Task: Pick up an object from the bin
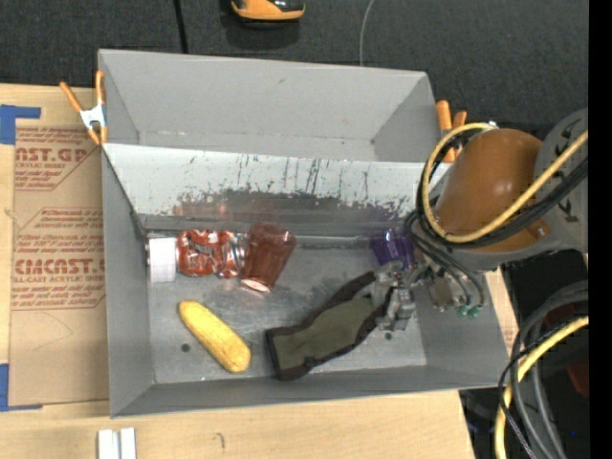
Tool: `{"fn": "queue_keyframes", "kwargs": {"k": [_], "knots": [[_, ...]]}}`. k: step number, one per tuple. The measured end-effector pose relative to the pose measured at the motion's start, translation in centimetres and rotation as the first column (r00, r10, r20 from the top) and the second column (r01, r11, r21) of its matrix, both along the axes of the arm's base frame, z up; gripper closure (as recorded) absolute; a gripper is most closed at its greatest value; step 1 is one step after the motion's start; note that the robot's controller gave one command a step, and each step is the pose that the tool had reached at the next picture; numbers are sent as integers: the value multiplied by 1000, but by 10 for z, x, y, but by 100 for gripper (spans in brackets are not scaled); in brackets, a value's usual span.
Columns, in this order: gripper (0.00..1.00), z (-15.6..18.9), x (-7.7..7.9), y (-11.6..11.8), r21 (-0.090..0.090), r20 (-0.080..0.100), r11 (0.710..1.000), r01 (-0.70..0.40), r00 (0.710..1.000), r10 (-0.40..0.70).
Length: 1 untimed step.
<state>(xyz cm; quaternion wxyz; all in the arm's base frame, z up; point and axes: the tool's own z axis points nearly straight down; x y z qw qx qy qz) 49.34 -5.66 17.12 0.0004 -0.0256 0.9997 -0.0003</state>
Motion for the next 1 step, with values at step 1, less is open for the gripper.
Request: {"fn": "queue_keyframes", "kwargs": {"k": [1], "knots": [[100,0,0,0,0,0,1000,0,1000,0]]}}
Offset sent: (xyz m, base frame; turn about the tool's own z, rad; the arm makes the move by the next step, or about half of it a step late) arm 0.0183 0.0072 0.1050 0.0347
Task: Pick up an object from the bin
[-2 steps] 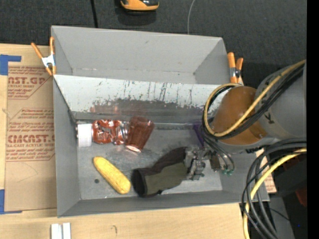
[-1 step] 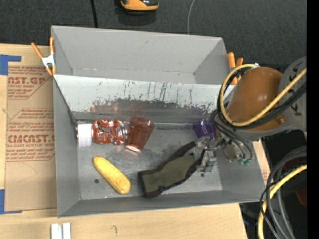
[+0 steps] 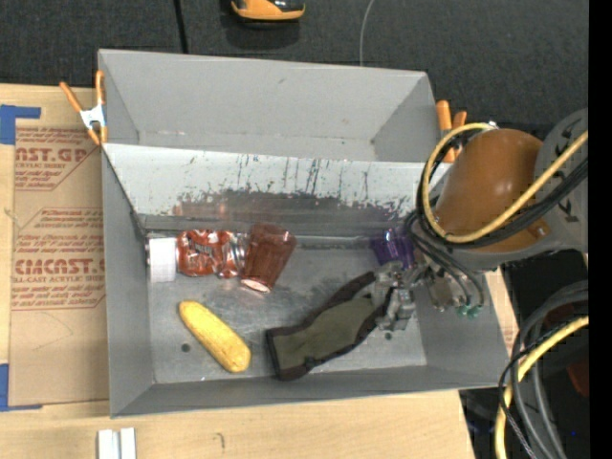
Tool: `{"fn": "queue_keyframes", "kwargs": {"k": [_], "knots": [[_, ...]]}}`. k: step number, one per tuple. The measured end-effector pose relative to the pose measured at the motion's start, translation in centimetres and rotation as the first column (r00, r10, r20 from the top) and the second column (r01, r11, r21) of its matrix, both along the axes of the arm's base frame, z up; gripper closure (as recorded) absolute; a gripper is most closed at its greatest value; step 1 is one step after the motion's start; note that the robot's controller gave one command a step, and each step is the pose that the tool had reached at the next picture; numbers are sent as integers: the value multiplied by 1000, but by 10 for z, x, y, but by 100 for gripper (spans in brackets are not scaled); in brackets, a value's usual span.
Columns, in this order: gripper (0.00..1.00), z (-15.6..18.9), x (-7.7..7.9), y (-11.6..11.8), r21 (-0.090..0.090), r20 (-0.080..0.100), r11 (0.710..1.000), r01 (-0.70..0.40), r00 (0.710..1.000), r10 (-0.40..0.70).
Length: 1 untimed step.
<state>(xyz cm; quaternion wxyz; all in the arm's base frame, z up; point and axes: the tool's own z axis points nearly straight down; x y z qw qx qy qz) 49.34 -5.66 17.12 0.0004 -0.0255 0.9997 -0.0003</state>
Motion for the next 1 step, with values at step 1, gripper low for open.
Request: {"fn": "queue_keyframes", "kwargs": {"k": [1], "knots": [[100,43,7,3,2,-7,1000,15,1000,-15]]}}
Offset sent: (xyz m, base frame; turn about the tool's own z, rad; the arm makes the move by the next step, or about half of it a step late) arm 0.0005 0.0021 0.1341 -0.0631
